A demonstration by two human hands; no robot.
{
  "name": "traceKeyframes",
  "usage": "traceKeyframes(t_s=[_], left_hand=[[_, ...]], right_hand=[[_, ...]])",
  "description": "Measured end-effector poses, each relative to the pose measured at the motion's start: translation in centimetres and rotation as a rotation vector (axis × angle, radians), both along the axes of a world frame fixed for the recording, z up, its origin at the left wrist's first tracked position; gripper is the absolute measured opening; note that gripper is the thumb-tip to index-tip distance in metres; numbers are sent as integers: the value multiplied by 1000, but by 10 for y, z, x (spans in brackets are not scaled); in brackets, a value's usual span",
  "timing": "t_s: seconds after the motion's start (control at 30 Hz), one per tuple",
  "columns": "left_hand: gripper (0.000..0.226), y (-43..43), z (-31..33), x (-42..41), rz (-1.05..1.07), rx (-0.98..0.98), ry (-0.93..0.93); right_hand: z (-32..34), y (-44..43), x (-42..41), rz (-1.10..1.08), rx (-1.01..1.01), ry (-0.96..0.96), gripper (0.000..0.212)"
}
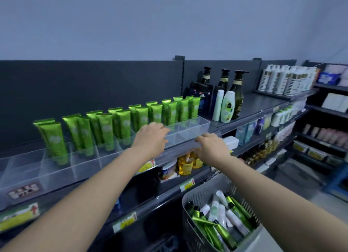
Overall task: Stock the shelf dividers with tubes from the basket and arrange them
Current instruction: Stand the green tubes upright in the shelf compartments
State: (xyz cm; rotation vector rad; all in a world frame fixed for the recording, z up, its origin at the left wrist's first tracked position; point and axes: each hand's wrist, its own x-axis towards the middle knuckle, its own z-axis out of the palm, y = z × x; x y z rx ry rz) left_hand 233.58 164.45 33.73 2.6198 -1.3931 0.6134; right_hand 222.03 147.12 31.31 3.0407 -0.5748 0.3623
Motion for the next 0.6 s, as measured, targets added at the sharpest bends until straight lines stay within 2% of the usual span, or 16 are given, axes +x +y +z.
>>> traceKeyframes(t_s=[0.17,0.37,0.6], left_hand=[[27,-51,-42,-42,3,126,41],[28,-96,-95,-77,-32,238,93],[29,-135,-150,-98,-77,372,140]], right_hand=[[-27,-46,-53,-52,-25,104,38],[-65,-86,-99,-86,-11,204,38],[-112,-120,-125,-116,117,308,35]])
